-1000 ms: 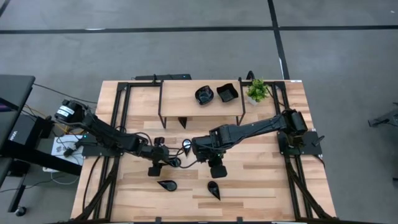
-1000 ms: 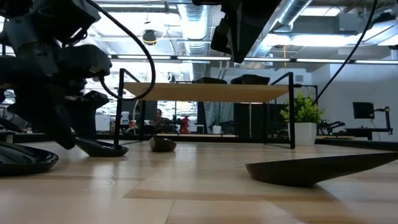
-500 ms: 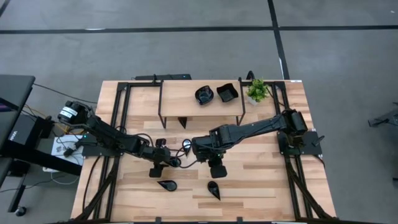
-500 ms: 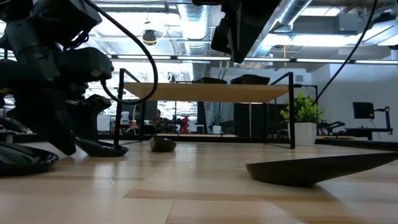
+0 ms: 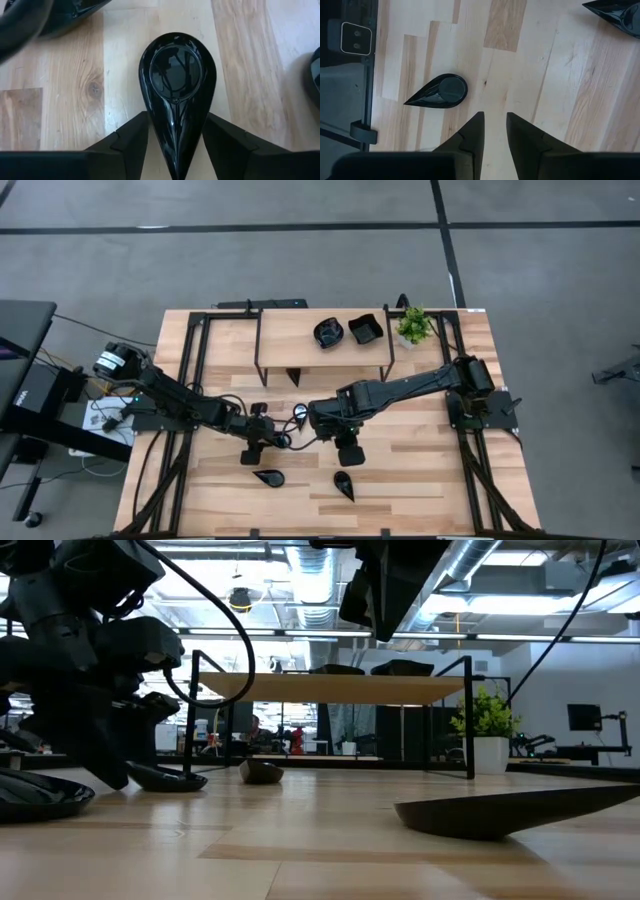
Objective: Pick & Place Mini shaped plates
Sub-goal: Put the black drop shaped plate on the shelf
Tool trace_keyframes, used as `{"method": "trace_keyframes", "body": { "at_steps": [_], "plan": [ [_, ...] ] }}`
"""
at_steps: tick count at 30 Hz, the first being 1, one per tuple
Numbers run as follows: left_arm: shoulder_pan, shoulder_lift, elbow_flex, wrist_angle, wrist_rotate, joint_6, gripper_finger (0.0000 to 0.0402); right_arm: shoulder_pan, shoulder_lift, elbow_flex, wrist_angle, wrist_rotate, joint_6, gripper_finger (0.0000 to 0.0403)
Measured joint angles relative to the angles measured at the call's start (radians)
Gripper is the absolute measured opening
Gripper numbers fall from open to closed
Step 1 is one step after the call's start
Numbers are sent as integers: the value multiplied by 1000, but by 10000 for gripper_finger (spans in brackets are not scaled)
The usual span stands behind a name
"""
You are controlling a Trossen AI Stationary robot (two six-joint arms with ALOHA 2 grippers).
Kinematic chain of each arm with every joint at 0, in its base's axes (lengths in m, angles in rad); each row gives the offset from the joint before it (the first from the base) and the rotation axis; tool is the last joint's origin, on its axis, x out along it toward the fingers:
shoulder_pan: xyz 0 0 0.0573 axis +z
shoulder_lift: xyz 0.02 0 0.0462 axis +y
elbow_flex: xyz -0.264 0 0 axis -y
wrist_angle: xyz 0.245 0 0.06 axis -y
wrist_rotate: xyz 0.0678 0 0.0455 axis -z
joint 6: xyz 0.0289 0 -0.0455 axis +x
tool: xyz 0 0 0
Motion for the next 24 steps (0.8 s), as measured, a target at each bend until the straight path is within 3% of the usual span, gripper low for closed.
{"method": "trace_keyframes", "body": {
  "at_steps": [24],
  "plan": [
    [-55, 1, 0, 20, 11, -8, 153, 0, 0, 0, -16, 0, 0, 77]
  ]
}}
